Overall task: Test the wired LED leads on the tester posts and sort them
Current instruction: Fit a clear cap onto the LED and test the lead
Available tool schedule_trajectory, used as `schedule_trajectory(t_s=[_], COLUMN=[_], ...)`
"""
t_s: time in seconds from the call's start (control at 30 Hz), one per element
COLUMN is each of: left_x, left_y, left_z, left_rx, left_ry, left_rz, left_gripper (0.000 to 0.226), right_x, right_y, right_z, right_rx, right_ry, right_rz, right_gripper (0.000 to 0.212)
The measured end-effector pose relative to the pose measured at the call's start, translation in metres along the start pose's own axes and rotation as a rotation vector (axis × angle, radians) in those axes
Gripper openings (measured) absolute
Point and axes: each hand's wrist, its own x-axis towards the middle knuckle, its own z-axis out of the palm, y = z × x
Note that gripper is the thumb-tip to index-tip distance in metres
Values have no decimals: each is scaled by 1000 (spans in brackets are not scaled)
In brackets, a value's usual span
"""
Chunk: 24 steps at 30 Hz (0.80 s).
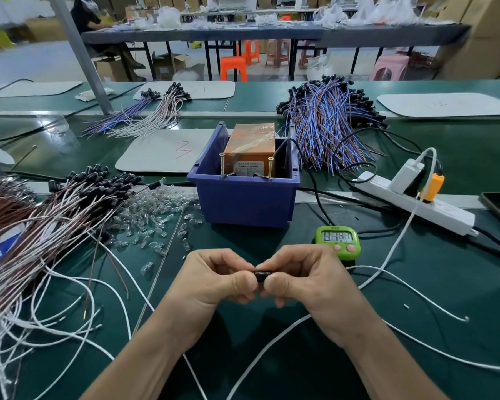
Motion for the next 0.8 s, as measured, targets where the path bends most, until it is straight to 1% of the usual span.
schedule_trajectory(t_s=[0.07,0.1,0.23,0.5,0.6,0.7,0.73,0.8], left_x=[2,3,4,3,5,8,9,10], left_y=[2,4,6,0,-4,-6,-6,-7], left_z=[1,1,-1,4,5,3,3,1], left_rx=[-16,-40,-100,-34,-17,40,52,53], left_ry=[2,-9,-45,62,83,69,64,77], left_rz=[-4,-11,-24,3,21,50,58,69], left_gripper=[27,25,49,66,67,52,52,60], right_x=[2,3,5,1,0,1,2,3], right_y=[-1,-2,-3,-4,-2,0,1,4], right_z=[0,0,-2,0,-3,-6,-6,-5], right_rx=[-9,-16,-33,-40,-49,-81,-93,-97], right_ry=[20,26,38,9,12,29,36,46], right_rz=[-25,-42,-70,-34,-26,-22,-22,-23], right_gripper=[12,13,14,14,18,19,17,14])
